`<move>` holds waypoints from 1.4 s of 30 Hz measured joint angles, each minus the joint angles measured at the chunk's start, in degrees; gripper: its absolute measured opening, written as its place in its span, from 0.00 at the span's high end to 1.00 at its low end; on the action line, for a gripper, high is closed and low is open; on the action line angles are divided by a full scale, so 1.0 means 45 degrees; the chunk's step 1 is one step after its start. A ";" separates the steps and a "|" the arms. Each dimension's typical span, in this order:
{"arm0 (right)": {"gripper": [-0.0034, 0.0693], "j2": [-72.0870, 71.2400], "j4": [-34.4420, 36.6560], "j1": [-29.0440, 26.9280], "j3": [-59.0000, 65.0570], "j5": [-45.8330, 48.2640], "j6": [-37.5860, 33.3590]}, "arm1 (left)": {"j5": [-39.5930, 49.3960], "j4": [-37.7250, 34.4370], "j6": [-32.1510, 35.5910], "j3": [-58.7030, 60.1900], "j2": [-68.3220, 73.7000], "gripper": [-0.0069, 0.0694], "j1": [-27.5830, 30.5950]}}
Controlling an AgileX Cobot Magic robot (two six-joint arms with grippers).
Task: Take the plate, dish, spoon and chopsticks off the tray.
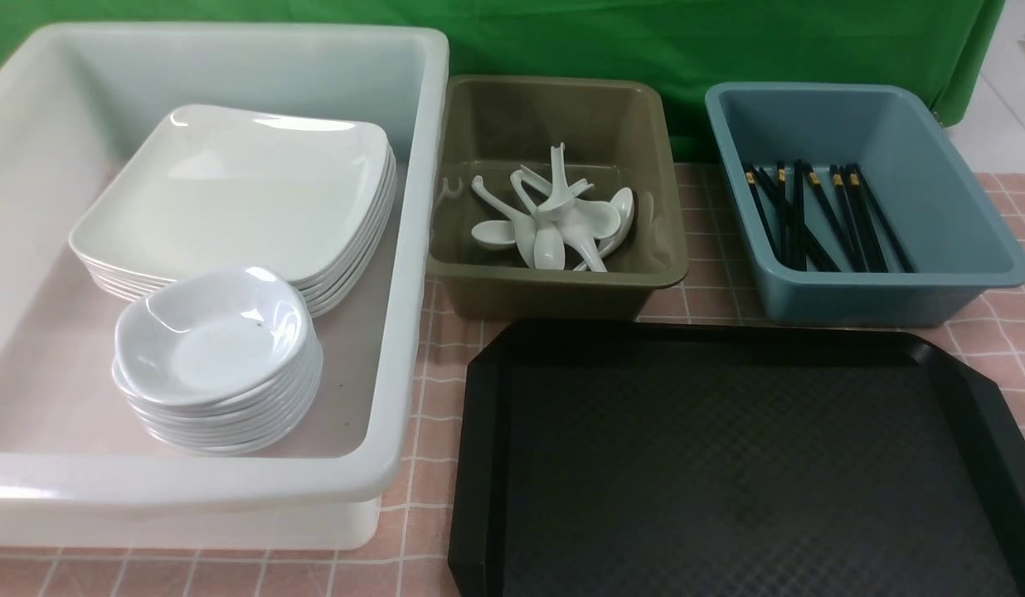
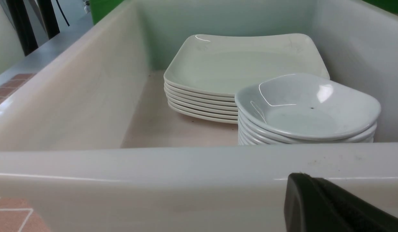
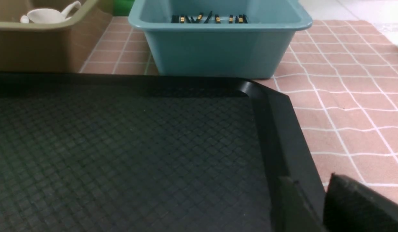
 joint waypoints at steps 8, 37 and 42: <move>0.62 0.0000 0.0000 0.0000 -0.0001 0.0000 0.0104 | 0.0000 0.0099 0.0174 0.0000 0.0000 0.90 0.0009; 0.62 0.0000 0.0000 0.0000 0.0012 -0.0054 0.0104 | 0.0000 0.0182 0.0215 0.0000 0.0000 0.90 0.0009; 0.62 0.0000 0.0000 0.0000 0.0012 -0.0064 0.0104 | 0.0000 0.0182 0.0241 0.0000 0.0000 0.90 0.0009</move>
